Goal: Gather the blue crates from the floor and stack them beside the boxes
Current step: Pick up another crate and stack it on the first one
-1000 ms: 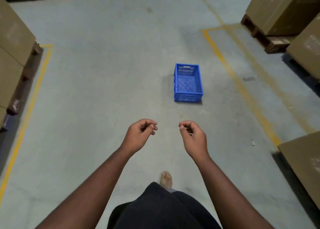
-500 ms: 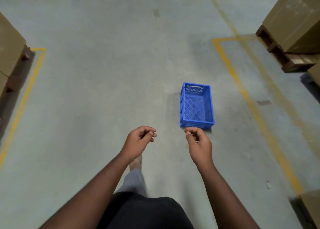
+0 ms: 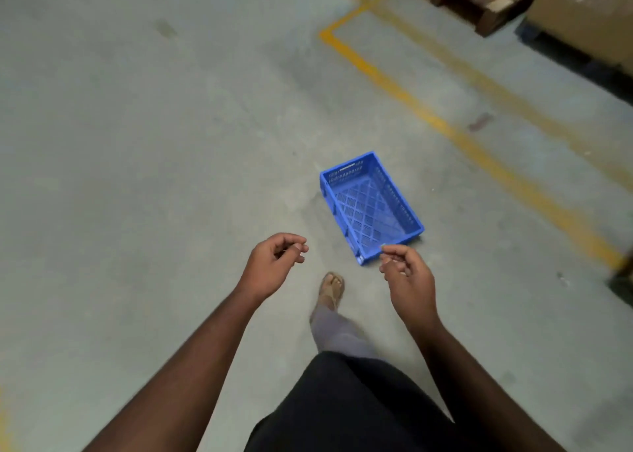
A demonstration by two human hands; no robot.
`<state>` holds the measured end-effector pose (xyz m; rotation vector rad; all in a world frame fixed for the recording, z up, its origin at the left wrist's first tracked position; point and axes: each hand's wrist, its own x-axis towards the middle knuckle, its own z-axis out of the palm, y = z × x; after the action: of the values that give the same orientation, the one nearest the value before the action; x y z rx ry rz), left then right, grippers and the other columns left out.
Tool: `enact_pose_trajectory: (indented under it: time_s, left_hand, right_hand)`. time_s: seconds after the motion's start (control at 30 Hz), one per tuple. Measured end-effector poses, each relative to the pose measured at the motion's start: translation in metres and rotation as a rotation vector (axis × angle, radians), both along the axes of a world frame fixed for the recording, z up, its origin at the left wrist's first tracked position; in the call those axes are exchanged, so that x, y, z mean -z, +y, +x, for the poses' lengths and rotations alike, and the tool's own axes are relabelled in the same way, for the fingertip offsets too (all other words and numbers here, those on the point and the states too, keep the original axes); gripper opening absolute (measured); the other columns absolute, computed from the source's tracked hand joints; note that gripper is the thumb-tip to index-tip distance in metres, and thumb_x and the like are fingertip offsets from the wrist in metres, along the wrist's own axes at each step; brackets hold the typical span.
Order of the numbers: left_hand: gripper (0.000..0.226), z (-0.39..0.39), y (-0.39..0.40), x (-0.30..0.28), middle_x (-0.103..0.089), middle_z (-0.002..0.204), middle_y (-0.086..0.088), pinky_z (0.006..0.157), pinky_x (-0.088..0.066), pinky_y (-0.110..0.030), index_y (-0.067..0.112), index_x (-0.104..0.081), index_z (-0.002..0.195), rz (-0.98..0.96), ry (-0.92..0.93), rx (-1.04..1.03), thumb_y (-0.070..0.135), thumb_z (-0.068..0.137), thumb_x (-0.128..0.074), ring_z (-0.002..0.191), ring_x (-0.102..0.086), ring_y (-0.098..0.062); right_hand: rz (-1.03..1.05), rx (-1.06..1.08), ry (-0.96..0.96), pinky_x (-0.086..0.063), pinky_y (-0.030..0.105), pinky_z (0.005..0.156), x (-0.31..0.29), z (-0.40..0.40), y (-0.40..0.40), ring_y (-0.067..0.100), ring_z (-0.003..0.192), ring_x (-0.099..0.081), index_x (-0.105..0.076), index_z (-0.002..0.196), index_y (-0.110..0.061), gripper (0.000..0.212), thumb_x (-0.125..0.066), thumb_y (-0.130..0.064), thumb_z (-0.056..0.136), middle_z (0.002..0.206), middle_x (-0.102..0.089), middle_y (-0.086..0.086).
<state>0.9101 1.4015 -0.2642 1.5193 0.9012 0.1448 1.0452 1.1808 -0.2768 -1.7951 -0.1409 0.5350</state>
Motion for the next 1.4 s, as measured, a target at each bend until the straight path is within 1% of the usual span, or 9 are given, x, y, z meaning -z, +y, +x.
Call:
enact_pose_trajectory:
  time_s: [0.13,0.27,0.47,0.63,0.77,0.93,1.1,1.27,1.4]
  left_hand:
    - [0.017,0.072,0.082,0.021,-0.078,0.1,-0.005,0.075,-0.052,-0.019,0.013,-0.073,0.108,0.028,0.058,0.106,0.01,0.099,-0.059,0.084,-0.073,-0.018]
    - [0.018,0.137,0.147,0.032,-0.077,0.1,-0.006,0.074,-0.052,-0.018,0.011,-0.073,0.108,0.011,0.119,0.201,0.009,0.099,-0.058,0.083,-0.072,-0.016]
    - [0.02,0.242,0.218,0.044,-0.077,0.102,-0.011,0.082,-0.055,-0.031,0.01,-0.071,0.109,-0.069,0.175,0.313,0.006,0.1,-0.054,0.082,-0.071,-0.017]
    - [0.023,0.338,0.271,0.111,-0.077,0.096,-0.009,0.084,-0.056,-0.038,0.018,-0.072,0.099,-0.091,0.241,0.468,0.003,0.098,-0.055,0.083,-0.069,-0.023]
    - [0.014,0.419,0.298,0.19,-0.076,0.092,0.0,0.088,-0.056,-0.032,0.029,-0.071,0.093,0.031,0.338,0.607,0.017,0.091,-0.064,0.085,-0.071,-0.022]
    - [0.015,0.504,0.302,0.31,-0.075,0.103,-0.003,0.088,-0.052,-0.034,0.027,-0.07,0.108,0.173,0.469,0.827,0.022,0.095,-0.062,0.094,-0.07,-0.024]
    - [0.02,0.549,0.292,0.454,-0.065,0.112,-0.001,0.091,-0.048,-0.035,0.027,-0.064,0.11,0.332,0.572,1.012,0.021,0.092,-0.064,0.106,-0.064,-0.027]
    - [0.08,0.571,0.29,0.584,-0.053,0.121,-0.026,0.101,-0.045,-0.054,-0.009,-0.05,0.123,0.571,0.717,0.977,0.044,0.067,-0.073,0.114,-0.055,-0.046]
    - [0.086,0.578,0.292,0.629,-0.054,0.13,-0.026,0.103,-0.045,-0.056,-0.005,-0.044,0.132,0.627,0.812,0.984,0.042,0.069,-0.077,0.121,-0.054,-0.046]
  right_hand:
    - [-0.06,0.12,0.022,-0.059,0.051,0.085,0.037,0.064,0.055,0.021,0.087,-0.071,-0.069,0.103,-0.037,0.014,-0.067,-0.025,0.096,0.097,-0.075,-0.004]
    - [-0.035,0.234,0.065,-0.057,0.056,0.09,0.055,0.117,0.119,0.026,0.093,-0.072,-0.07,0.099,-0.037,0.013,-0.069,-0.027,0.091,0.102,-0.076,-0.002]
    - [0.1,0.446,0.128,-0.056,0.036,0.07,0.046,0.187,0.217,0.024,0.079,-0.068,-0.072,0.095,-0.028,0.019,-0.07,-0.008,0.094,0.091,-0.074,0.003]
    - [0.082,0.688,0.233,-0.054,0.023,0.063,0.094,0.248,0.269,0.014,0.069,-0.066,-0.07,0.093,-0.021,0.018,-0.07,-0.003,0.093,0.084,-0.073,0.0]
    - [0.017,0.884,0.324,-0.053,0.023,0.062,0.173,0.28,0.28,0.015,0.071,-0.065,-0.069,0.097,-0.015,0.012,-0.068,-0.004,0.095,0.087,-0.07,0.005]
    - [-0.271,0.948,0.437,-0.052,0.031,0.084,0.319,0.299,0.265,0.003,0.083,-0.069,-0.069,0.105,-0.014,0.012,-0.072,-0.012,0.094,0.09,-0.07,-0.001]
    - [-0.521,0.825,0.611,-0.046,0.043,0.106,0.475,0.323,0.233,0.033,0.129,-0.057,-0.057,0.138,-0.012,0.055,-0.076,-0.031,0.09,0.139,-0.061,0.012]
    - [-0.802,0.972,0.667,-0.045,0.058,0.109,0.589,0.319,0.201,0.039,0.139,-0.047,-0.037,0.152,-0.015,0.08,-0.068,-0.047,0.084,0.151,-0.048,0.013]
    - [-0.942,0.883,0.67,-0.036,0.055,0.117,0.617,0.307,0.208,0.039,0.147,-0.032,-0.027,0.159,-0.011,0.09,-0.071,-0.036,0.085,0.166,-0.024,0.013]
